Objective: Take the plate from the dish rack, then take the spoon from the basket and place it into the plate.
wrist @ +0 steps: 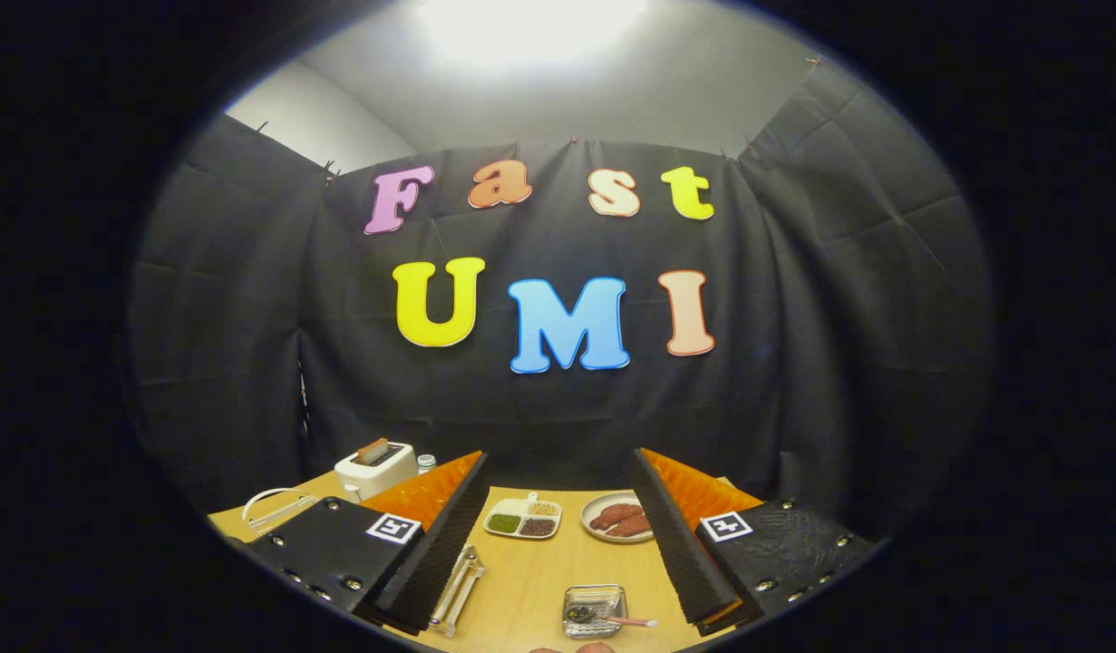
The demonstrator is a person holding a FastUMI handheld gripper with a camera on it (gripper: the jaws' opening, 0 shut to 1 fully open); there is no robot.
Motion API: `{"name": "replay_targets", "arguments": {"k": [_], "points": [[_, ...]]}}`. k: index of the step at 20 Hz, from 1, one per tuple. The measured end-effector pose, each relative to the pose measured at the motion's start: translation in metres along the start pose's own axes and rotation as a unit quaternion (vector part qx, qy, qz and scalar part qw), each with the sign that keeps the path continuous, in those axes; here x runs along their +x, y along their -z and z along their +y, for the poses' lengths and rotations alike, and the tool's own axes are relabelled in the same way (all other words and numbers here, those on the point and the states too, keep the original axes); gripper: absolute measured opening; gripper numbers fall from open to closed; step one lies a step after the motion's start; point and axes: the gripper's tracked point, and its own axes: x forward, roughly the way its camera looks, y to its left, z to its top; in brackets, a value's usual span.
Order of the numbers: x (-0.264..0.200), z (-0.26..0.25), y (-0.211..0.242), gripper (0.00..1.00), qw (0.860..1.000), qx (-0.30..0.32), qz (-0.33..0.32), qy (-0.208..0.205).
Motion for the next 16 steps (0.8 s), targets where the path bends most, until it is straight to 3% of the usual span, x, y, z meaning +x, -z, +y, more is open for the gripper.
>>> {"name": "replay_targets", "arguments": {"k": [6,11,16], "points": [[0.017,0.066,0.035,0.97,0.989,0.05,0.127,-0.054],[0.03,0.115,0.07,0.99,0.961,0.106,0.239,-0.086],[0.037,0.154,0.1,0.99,0.937,0.091,0.32,-0.111]]}}
